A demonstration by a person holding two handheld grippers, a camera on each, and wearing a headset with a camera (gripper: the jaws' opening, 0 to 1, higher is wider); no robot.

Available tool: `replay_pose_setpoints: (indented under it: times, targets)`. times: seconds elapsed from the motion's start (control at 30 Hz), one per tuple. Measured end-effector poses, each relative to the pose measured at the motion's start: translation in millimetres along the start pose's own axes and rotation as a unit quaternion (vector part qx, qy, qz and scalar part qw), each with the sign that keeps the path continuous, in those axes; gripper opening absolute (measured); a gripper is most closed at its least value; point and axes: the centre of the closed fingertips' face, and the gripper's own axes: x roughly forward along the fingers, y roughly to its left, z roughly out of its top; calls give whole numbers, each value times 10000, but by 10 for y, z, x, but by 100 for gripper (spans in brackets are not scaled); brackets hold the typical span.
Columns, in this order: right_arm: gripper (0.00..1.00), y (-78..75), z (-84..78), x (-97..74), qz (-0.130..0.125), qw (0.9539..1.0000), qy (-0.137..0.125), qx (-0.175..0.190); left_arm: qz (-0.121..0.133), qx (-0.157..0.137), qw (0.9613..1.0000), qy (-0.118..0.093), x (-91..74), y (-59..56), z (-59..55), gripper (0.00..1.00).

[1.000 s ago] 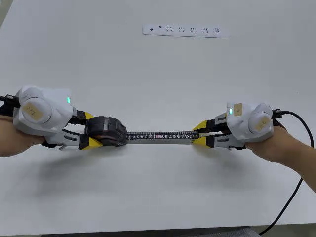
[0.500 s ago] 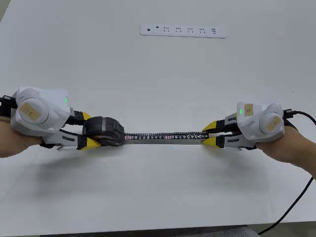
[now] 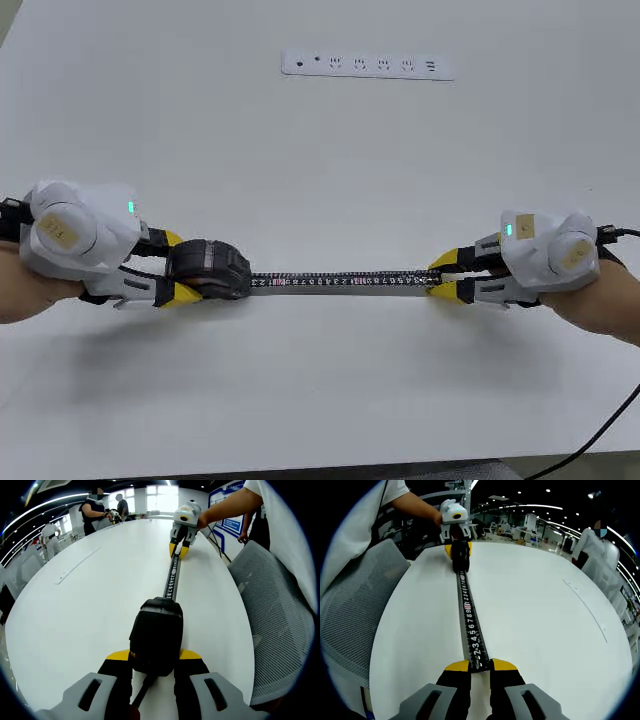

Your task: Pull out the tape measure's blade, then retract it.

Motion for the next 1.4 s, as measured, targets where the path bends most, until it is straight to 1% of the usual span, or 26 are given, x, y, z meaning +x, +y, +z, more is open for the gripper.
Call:
replay_pose_setpoints:
  times: [0.2, 0.53, 0.7, 0.9, 1.0, 1.17, 1.23, 1.27, 1.3, 1.33, 1.37, 1.4]
  targets:
    - [10, -44, -39, -35, -30, 10000, 47, -14, 4, 5, 10000, 7, -2, -4, -1, 26]
    - [11, -24, -42, -39, -53, 10000, 61, -3, 63, -5, 10000, 15, 2, -5, 2, 27]
    - [12, -6, -34, -39, -50, 9999, 85, 30, 122, -69, 9999, -46, 0, -8, 6, 28]
    - [12, 11, -26, -37, -27, 10000, 94, 17, 139, -43, 9999, -27, -5, -4, 11, 28]
    - [13, 11, -27, -35, -24, 9999, 68, 112, 153, -36, 9999, -34, -4, 0, 10, 28]
    - [13, 12, -29, -33, -41, 9998, 71, 164, 186, -42, 9998, -52, -6, 5, 6, 28]
    - [14, 16, -30, -32, -39, 9997, 74, 238, 189, -84, 9998, -66, -6, 9, 5, 28]
    - [15, 34, -33, -31, -8, 9994, 73, 326, 186, -136, 9997, -47, -5, 16, -5, 29]
    - [15, 25, -33, -33, -33, 9995, 73, 308, 202, -152, 9997, -19, -5, 23, -16, 29]
    - [17, 18, -30, -35, -62, 9992, 54, 381, 223, -110, 9997, 2, -11, 31, -23, 30]
    - [19, 38, -16, -32, -22, 9989, 1, 479, 237, -117, 9997, 0, -19, 39, -24, 31]
    - [20, 32, -24, -31, -33, 9991, 25, 433, 228, -165, 9996, -22, -29, 44, -21, 32]
